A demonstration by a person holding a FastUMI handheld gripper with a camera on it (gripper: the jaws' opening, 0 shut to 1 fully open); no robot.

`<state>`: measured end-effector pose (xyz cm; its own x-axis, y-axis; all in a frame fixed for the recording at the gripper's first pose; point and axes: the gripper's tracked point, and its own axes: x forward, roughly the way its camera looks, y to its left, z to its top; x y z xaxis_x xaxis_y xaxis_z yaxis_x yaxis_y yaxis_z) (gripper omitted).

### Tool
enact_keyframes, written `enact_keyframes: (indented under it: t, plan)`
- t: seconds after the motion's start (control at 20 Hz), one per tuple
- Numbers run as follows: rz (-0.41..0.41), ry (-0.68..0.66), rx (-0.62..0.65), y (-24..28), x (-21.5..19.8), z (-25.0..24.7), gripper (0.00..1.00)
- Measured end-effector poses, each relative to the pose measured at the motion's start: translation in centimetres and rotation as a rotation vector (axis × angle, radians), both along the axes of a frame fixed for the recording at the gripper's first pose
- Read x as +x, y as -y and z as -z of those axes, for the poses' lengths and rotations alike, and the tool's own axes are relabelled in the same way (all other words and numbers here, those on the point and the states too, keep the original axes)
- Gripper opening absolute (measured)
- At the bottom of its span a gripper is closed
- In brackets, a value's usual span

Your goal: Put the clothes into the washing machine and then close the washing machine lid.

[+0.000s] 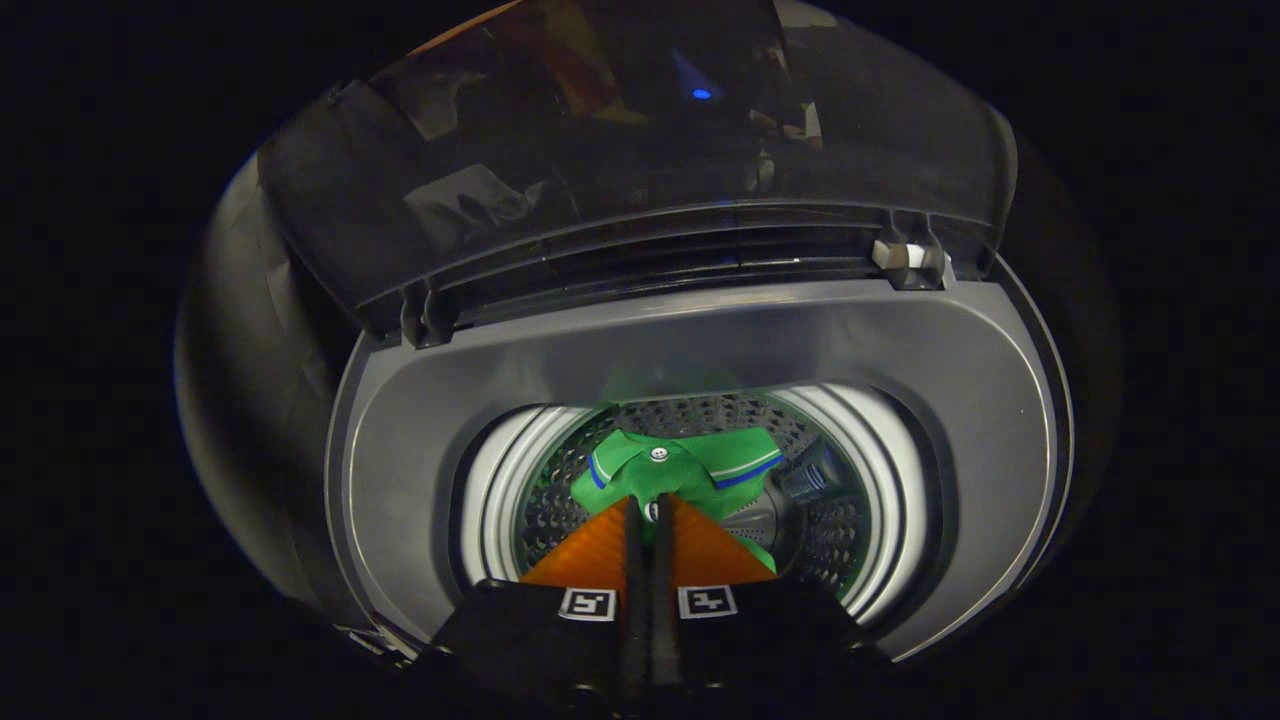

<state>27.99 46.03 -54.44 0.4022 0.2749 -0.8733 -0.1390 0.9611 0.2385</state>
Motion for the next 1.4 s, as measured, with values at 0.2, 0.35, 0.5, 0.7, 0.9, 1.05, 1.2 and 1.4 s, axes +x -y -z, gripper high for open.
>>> enact_keyframes:
  t: [0.2,0.35,0.5,0.7,0.9,1.05,1.2,1.4]
  plan:
    - [0.008,-0.013,0.003,0.2,-0.3,0.0,0.21]
    - [-0.005,-0.005,-0.02,0.6,-0.4,0.0,0.6]
    - [-0.01,0.026,-0.04,1.0,-0.3,-1.0,0.99]
    - [0.004,0.075,-0.022,1.0,-0.3,-4.4,0.98]
    - [-0.024,0.198,-0.024,1.3,0.7,-11.6,0.98]
    - [-0.019,0.289,-0.023,1.7,1.8,-17.1,0.98]
    - [0.005,0.351,-0.007,1.8,3.1,-20.8,0.99]
    - [0.015,0.426,-0.02,2.4,5.4,-25.2,0.99]
